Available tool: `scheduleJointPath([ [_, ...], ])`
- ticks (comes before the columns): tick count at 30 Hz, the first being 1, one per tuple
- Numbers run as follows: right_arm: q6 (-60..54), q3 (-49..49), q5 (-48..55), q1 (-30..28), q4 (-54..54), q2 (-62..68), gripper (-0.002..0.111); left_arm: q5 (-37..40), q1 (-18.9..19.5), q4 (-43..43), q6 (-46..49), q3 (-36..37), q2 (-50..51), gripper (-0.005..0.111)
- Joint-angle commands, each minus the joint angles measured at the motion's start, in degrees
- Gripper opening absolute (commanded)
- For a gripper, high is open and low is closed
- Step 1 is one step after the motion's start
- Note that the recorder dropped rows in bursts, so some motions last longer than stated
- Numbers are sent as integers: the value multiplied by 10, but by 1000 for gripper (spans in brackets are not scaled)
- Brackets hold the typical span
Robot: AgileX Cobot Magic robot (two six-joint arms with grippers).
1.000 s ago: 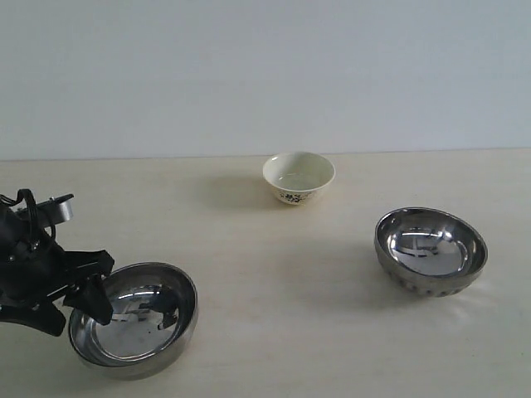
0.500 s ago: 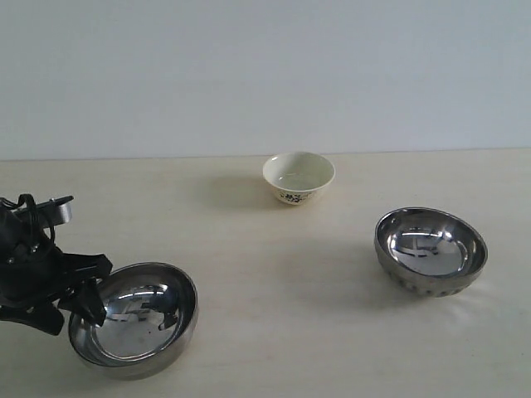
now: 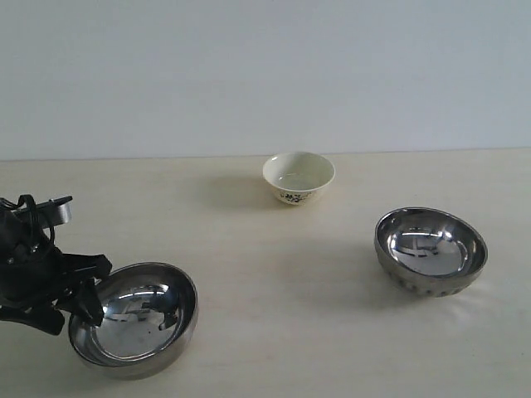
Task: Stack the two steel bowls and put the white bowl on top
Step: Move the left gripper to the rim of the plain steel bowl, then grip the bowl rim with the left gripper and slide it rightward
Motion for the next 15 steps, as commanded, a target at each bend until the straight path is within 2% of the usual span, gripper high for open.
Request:
scheduleJointPath([
  [1, 2, 3, -3, 1, -2, -3, 0, -5, -3, -3, -5, 0, 0, 33],
  [5, 2, 3, -3, 1, -2, -3, 0, -5, -3, -4, 13, 0, 0, 4],
  [10, 2, 3, -3, 1, -2, -3, 0, 5, -3, -11, 30, 0, 0, 4],
  [15, 2, 3, -3, 1, -2, -3, 0, 5, -3, -79, 88, 0, -2, 4],
])
